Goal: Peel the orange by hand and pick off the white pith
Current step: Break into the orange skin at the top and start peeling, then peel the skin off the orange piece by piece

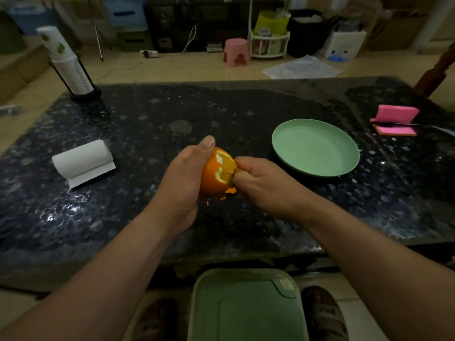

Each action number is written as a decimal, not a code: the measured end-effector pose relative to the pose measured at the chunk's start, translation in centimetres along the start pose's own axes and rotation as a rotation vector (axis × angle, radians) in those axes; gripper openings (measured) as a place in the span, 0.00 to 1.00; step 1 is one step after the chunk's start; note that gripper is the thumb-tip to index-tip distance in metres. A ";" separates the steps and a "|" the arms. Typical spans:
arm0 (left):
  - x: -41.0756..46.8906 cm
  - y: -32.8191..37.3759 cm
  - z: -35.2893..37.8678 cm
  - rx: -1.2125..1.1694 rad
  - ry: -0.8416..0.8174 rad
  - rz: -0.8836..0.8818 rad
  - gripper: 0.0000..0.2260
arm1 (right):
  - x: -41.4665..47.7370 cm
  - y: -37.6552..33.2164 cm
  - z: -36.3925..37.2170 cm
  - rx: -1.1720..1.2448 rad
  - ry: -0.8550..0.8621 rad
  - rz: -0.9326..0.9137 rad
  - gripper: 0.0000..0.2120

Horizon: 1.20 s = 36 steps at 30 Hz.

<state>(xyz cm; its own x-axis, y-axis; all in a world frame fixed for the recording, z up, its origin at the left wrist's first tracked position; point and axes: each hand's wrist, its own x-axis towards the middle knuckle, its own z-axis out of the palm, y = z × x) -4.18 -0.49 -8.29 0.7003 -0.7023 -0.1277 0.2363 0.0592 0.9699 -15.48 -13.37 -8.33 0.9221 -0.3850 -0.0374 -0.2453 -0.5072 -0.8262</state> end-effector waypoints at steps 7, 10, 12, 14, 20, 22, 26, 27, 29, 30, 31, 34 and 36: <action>0.2 0.4 -0.3 -0.050 0.008 -0.087 0.14 | 0.2 0.6 -0.8 0.046 -0.119 0.019 0.12; 0.2 0.5 -0.5 -0.019 -0.028 -0.119 0.20 | 0.1 0.4 -1.1 -0.029 -0.122 0.007 0.12; 0.2 0.4 -0.5 0.014 -0.042 -0.128 0.25 | 0.0 0.1 -1.0 -0.116 -0.042 -0.004 0.12; 0.3 0.4 -0.5 0.017 -0.020 -0.135 0.28 | 0.0 -0.1 -0.5 -0.209 0.049 0.002 0.12; 0.1 0.3 -0.9 -0.037 0.007 -0.216 0.17 | -0.6 -1.3 0.5 -0.409 0.072 -0.053 0.13; 0.0 0.3 -1.0 -0.052 0.021 -0.198 0.13 | -0.8 -1.6 0.8 -0.373 0.095 -0.070 0.12; 0.0 0.4 -1.2 -0.070 0.021 -0.190 0.11 | -0.9 -1.3 0.9 -0.281 0.137 -0.090 0.11; 0.0 0.5 -1.3 -0.072 0.019 -0.192 0.11 | -0.8 -1.2 0.7 -0.271 0.131 -0.095 0.11; 0.1 0.6 -1.4 -0.069 0.006 -0.208 0.12 | -0.6 -0.8 0.3 -0.273 0.100 -0.102 0.10; 0.1 0.7 -1.5 -0.056 -0.005 -0.223 0.12 | -0.5 -0.6 0.1 -0.277 0.078 -0.106 0.11; 0.1 0.8 -1.6 -0.037 -0.019 -0.243 0.12 | -0.4 -0.5 0.0 -0.278 0.054 -0.113 0.11; 0.3 1.1 -2.3 0.000 -0.069 -0.329 0.14 | 0.0 -0.3 -0.3 -0.248 -0.011 -0.139 0.12; 0.4 1.2 -2.9 -0.005 -0.117 -0.394 0.20 | 0.1 -0.4 -0.5 -0.134 -0.086 -0.122 0.13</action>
<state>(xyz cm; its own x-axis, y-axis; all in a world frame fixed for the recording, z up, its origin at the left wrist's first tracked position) -1.64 1.30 -7.75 0.4742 -0.7480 -0.4645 0.4746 -0.2272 0.8504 -15.47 -13.63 -7.71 0.9683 -0.2498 0.0060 -0.1622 -0.6465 -0.7455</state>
